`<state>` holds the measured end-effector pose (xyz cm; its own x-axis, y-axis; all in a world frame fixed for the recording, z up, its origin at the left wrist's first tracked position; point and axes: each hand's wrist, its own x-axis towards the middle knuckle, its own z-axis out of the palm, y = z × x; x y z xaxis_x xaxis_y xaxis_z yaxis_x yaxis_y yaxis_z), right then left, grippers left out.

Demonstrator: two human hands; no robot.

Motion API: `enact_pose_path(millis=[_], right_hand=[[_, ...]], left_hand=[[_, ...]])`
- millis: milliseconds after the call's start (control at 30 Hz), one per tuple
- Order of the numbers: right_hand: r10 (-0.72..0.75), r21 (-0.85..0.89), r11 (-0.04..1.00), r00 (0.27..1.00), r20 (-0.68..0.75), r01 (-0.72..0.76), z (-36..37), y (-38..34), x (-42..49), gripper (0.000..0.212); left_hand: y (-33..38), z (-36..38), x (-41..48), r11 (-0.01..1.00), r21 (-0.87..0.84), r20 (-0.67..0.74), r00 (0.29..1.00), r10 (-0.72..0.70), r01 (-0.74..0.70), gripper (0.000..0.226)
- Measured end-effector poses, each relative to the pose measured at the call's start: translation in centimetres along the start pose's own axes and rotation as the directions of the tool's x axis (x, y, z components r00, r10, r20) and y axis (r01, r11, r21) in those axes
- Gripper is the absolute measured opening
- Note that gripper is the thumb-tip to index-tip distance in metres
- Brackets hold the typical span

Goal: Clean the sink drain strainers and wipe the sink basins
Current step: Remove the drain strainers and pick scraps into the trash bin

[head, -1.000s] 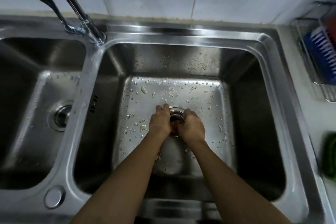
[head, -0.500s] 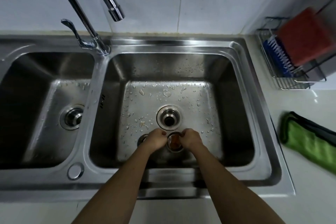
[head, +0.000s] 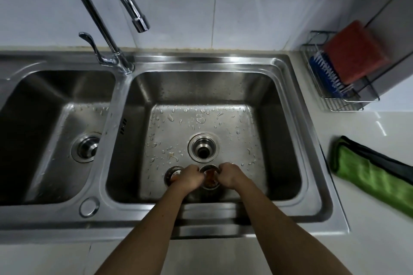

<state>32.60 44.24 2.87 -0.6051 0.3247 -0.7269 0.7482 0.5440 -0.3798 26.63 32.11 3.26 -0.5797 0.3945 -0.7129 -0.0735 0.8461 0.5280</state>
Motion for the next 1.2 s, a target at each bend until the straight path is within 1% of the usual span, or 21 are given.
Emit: enact_pose_path(millis=[67, 200, 300, 367, 467, 567, 633, 700, 833, 900, 967, 1100, 1200], right_hand=[[0.001, -0.016, 1.000, 1.000, -0.008, -0.001, -0.3, -0.2, -0.6, 0.031], [-0.002, -0.036, 0.999, 1.000, -0.027, 0.001, -1.2, -0.5, -2.0, 0.038], [0.011, -0.051, 0.999, 0.997, -0.073, -0.015, -1.9, -1.0, -3.5, 0.044], [0.008, -0.057, 0.998, 0.992, -0.123, -0.015, -2.8, -1.7, -5.0, 0.042], [-0.014, -0.066, 0.998, 0.975, -0.222, -0.001, -4.5, -2.7, -6.7, 0.042], [-0.016, -0.043, 0.999, 0.947, -0.320, 0.002, -6.3, -3.7, -8.5, 0.050], [-0.019, -0.032, 0.999, 0.934, -0.356, 0.008, -7.5, -4.2, -9.4, 0.050], [-0.027, -0.025, 1.000, 0.916, -0.400, 0.019, -8.8, -4.5, -10.9, 0.050], [-0.026, -0.008, 1.000, 0.870, -0.492, 0.026, -11.1, -4.6, -13.0, 0.043], [-0.021, -0.007, 1.000, 0.847, -0.531, 0.021, -11.9, -4.4, -14.0, 0.043], [-0.006, 0.002, 1.000, 0.823, -0.568, 0.009, -12.8, -4.0, -14.8, 0.043], [0.038, 0.045, 0.999, 0.734, -0.678, -0.011, -14.3, -2.0, -16.4, 0.046], [0.067, 0.060, 0.998, 0.694, -0.717, -0.034, -16.0, 0.7, -17.3, 0.045]], left_hand=[[0.0, 0.1, -0.4, 1.000, 0.017, 0.000, 1.000, 0.014, -0.014, 0.023], [0.5, -0.3, -1.2, 0.994, 0.097, 0.011, 0.998, 0.058, -0.059, 0.023], [1.1, -1.2, -2.2, 0.972, 0.203, 0.025, 0.993, 0.115, -0.118, 0.027], [1.7, -2.2, -3.2, 0.930, 0.324, 0.020, 0.984, 0.176, -0.173, 0.030], [3.4, -4.1, -4.5, 0.820, 0.514, 0.016, 0.959, 0.283, -0.250, 0.035], [5.7, -6.0, -5.8, 0.756, 0.576, 0.010, 0.928, 0.373, -0.310, 0.036], [7.3, -7.0, -6.5, 0.731, 0.595, 0.016, 0.915, 0.404, -0.334, 0.042], [8.9, -8.0, -7.5, 0.690, 0.630, 0.012, 0.892, 0.451, -0.357, 0.043], [11.5, -8.9, -8.9, 0.623, 0.669, 0.007, 0.842, 0.540, -0.405, 0.031], [12.3, -8.8, -9.2, 0.601, 0.671, 0.008, 0.815, 0.580, -0.434, 0.031], [12.9, -8.3, -9.5, 0.578, 0.678, 0.006, 0.790, 0.614, -0.454, 0.035], [14.4, -6.6, -10.2, 0.489, 0.737, 0.053, 0.761, 0.646, -0.466, 0.059], [16.2, -4.9, -10.1, 0.420, 0.765, 0.085, 0.722, 0.686, -0.489, 0.064]])
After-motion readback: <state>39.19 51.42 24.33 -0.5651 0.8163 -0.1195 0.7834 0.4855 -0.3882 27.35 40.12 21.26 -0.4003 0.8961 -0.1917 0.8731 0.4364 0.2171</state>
